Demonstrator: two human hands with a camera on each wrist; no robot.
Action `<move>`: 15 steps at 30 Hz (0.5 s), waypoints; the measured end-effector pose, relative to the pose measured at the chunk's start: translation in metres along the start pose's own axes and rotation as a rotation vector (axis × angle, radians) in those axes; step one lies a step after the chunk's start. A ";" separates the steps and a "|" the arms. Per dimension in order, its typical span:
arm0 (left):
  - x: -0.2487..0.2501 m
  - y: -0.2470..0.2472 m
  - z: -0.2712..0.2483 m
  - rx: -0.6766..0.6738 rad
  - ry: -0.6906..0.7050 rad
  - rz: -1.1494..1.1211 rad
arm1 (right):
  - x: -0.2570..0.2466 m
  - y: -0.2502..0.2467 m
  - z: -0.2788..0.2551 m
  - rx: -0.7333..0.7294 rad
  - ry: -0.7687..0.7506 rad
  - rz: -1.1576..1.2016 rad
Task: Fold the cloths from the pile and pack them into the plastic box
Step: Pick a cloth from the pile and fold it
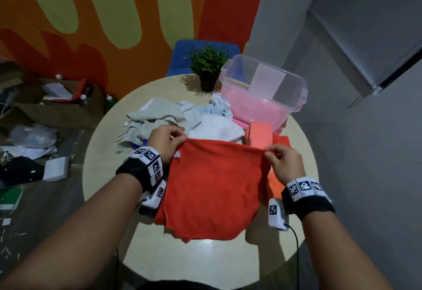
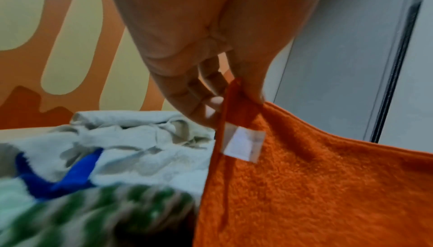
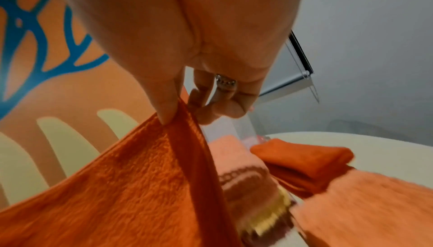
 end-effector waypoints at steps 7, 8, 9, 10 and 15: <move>-0.032 0.037 -0.039 -0.442 0.075 0.214 | 0.036 0.059 -0.055 -0.469 0.025 -0.049; -0.036 0.044 -0.048 -0.529 0.075 0.236 | 0.041 0.065 -0.064 -0.529 0.036 -0.052; -0.040 0.050 -0.058 -0.608 0.066 0.267 | 0.046 0.070 -0.072 -0.582 0.050 -0.060; -0.045 0.056 -0.067 -0.678 0.049 0.295 | 0.051 0.075 -0.079 -0.626 0.064 -0.069; -0.070 0.075 -0.089 -0.841 -0.029 0.358 | 0.069 0.081 -0.100 -0.686 0.161 -0.093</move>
Point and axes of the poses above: each hand's wrist, its own z-axis towards the middle knuckle, its own y-axis out of the palm, x = y × z, the point moved 6 cm from there along z, towards the middle knuckle, and after that the axes turned 6 degrees about -y, right-handed, at the moved point
